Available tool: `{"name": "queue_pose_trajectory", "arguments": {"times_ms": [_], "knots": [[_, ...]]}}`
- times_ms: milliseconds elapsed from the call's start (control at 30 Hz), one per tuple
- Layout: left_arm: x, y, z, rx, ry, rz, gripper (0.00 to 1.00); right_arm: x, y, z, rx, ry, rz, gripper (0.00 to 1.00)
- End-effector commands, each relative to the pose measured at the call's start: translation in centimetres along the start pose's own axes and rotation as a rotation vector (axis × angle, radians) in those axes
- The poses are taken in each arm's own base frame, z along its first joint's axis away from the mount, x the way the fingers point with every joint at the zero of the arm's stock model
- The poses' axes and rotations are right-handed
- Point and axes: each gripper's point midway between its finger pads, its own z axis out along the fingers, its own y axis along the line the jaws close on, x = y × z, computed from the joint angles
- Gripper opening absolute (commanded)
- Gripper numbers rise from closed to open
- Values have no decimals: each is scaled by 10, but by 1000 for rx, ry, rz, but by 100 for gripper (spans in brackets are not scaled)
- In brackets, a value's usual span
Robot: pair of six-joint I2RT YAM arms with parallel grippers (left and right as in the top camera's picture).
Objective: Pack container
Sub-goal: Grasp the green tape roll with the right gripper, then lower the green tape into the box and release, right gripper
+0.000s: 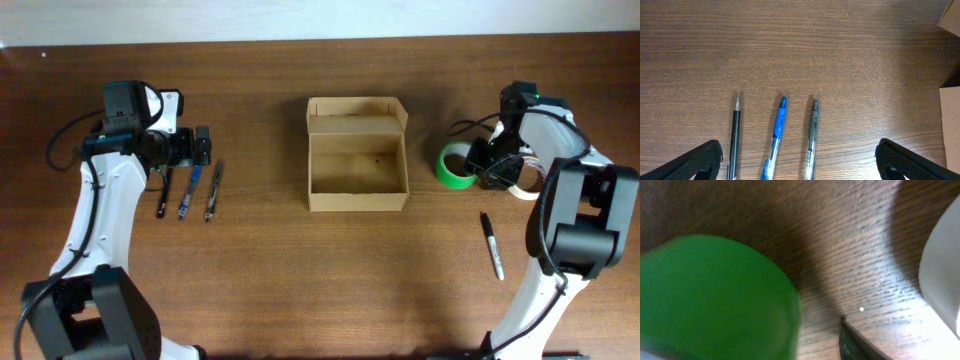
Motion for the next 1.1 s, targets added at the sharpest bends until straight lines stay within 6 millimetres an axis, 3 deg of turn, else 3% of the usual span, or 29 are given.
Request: {"name": "queue_pose_trajectory", "arguments": {"times_ms": [0,33,167,267,367,433,500,567,633,700,800,1067], "knots": [[-7,1,-1,0,-15,19,99,5,-6,6,20,15,13,18],[-7,1,-1,0,-15,20,99,6,-6,6,21,17,13,4],[-7,1,-1,0,-15,20,99,6,7,-16,-37,23,-14,4],[-7,1,-1,0,-15,19,99,-2,29,-72,-80,-76,-84,4],[-7,1,-1,0,-15,19,99,-2,61,-148,-125,-229,-200,4],[-7,1,-1,0,-15,20,99,12,95,-215,-168,-365,-331,4],[-7,1,-1,0,-15,20,99,26,117,-251,-200,-441,-410,4],[-7,1,-1,0,-15,20,99,62,164,-294,-261,-530,-551,4],[-7,1,-1,0,-15,20,99,89,195,-295,-271,-536,-662,4],[-7,1,-1,0,-15,20,99,104,210,-287,-236,-533,-719,4],[-7,1,-1,0,-15,19,99,125,238,-259,-135,-518,-847,4],[-7,1,-1,0,-15,19,99,111,257,-172,82,-402,-895,4]]}}
